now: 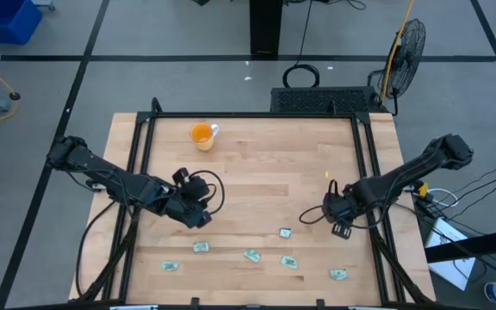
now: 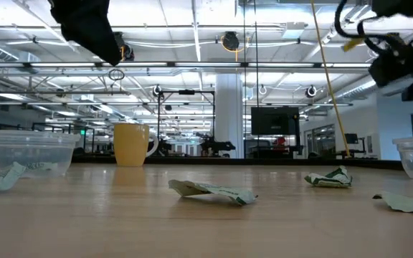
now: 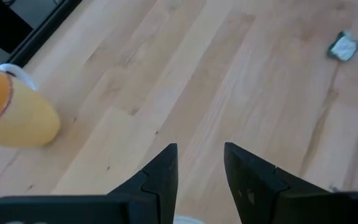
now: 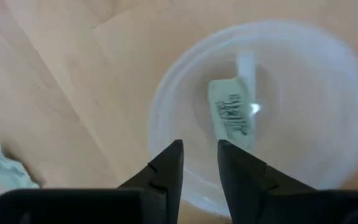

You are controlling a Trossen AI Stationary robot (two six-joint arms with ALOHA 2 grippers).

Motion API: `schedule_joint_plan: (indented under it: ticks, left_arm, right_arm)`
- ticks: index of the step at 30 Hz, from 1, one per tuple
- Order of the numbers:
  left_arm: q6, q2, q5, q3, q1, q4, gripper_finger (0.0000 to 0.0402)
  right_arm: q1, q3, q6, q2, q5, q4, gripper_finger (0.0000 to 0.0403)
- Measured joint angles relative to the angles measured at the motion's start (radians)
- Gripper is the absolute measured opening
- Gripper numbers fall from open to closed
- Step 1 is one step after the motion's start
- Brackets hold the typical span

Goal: Pick and place items into bin
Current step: Put the stevia packet into the right transparent bin

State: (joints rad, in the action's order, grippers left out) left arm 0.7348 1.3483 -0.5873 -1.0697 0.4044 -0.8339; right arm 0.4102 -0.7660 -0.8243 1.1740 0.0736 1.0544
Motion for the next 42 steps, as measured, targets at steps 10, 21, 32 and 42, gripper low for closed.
schedule_joint_plan:
  ticks: [10, 21, 32, 42]
  left_arm:
    - [0.002, 0.000, 0.097, 0.000, 0.004, 0.038, 0.0136]
    - [0.009, 0.072, 0.269, 0.068, 0.125, 0.210, 0.0136]
    - [0.008, 0.134, 0.216, 0.075, 0.155, 0.237, 0.0136]
    - [0.004, 0.134, 0.211, 0.075, 0.155, 0.237, 0.0136]
  right_arm:
    - [-0.003, -0.135, 0.148, -0.002, -0.185, -0.190, 0.0094]
    - [-0.013, 0.141, 0.418, 0.059, -0.152, -1.036, 0.0128]
    - [-0.057, 0.178, 0.444, 0.280, -0.145, -1.157, 0.0163]
    - [-0.069, 0.171, 0.406, 0.362, -0.121, -1.182, 0.0134]
